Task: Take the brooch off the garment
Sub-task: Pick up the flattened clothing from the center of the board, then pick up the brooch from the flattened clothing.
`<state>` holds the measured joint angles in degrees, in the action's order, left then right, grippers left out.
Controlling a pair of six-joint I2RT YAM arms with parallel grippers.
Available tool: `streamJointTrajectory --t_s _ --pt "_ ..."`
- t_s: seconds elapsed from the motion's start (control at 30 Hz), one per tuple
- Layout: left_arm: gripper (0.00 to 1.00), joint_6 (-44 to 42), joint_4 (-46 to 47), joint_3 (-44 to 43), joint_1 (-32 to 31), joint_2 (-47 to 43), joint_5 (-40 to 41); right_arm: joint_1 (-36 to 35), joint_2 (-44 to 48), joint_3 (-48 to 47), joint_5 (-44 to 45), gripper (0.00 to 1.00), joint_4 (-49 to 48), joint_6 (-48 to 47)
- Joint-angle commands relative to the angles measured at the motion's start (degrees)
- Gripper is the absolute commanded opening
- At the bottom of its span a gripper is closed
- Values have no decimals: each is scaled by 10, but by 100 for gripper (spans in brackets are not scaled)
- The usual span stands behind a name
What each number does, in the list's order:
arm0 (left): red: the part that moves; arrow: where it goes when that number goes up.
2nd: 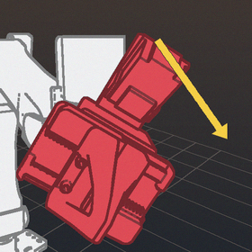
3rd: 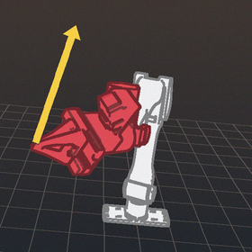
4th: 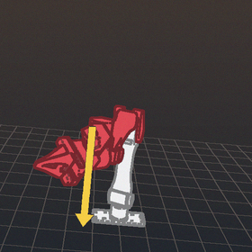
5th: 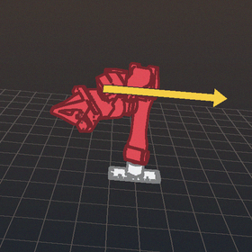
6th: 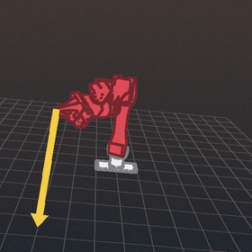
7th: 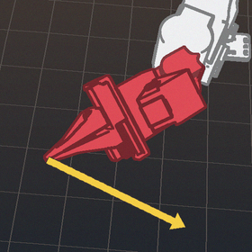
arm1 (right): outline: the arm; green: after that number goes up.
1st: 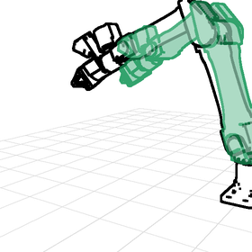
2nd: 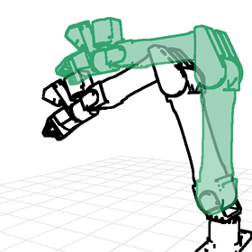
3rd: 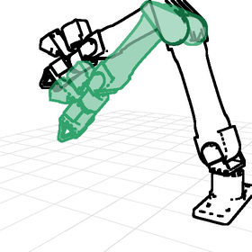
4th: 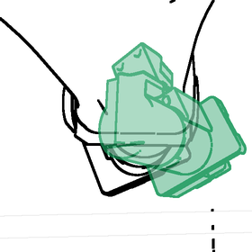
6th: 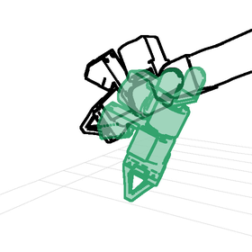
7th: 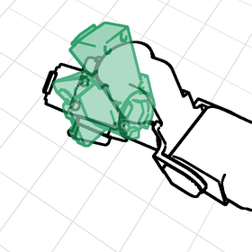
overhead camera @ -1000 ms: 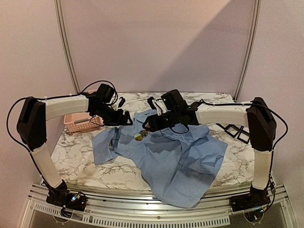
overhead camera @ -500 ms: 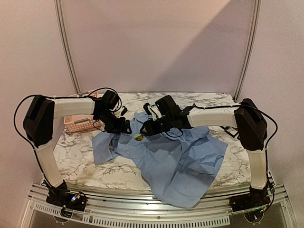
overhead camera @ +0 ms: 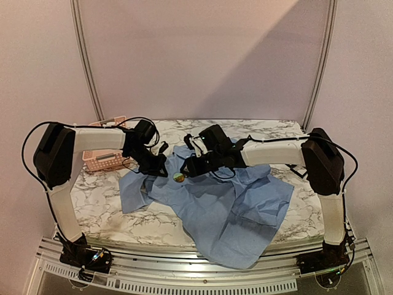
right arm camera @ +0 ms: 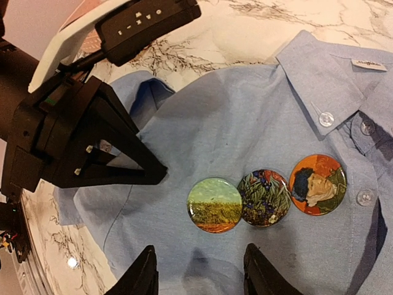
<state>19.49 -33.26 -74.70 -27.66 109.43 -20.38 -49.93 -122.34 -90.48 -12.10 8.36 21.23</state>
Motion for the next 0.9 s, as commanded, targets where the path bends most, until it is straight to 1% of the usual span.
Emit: streamJointTrajectory --t_s 0.0,0.17,0.37,0.87 --pt "0 -6 35 11 -7 -22 -47 -10 -2 9 1 46 -26 -10" --pt "0 -6 73 27 -7 -54 -75 -11 -1 13 -2 45 -32 -7" --pt "0 7 101 41 -9 -70 -93 -11 -4 15 -8 43 -38 -4" --pt "0 10 108 43 -12 -72 -105 -11 -23 15 -13 44 -54 2"
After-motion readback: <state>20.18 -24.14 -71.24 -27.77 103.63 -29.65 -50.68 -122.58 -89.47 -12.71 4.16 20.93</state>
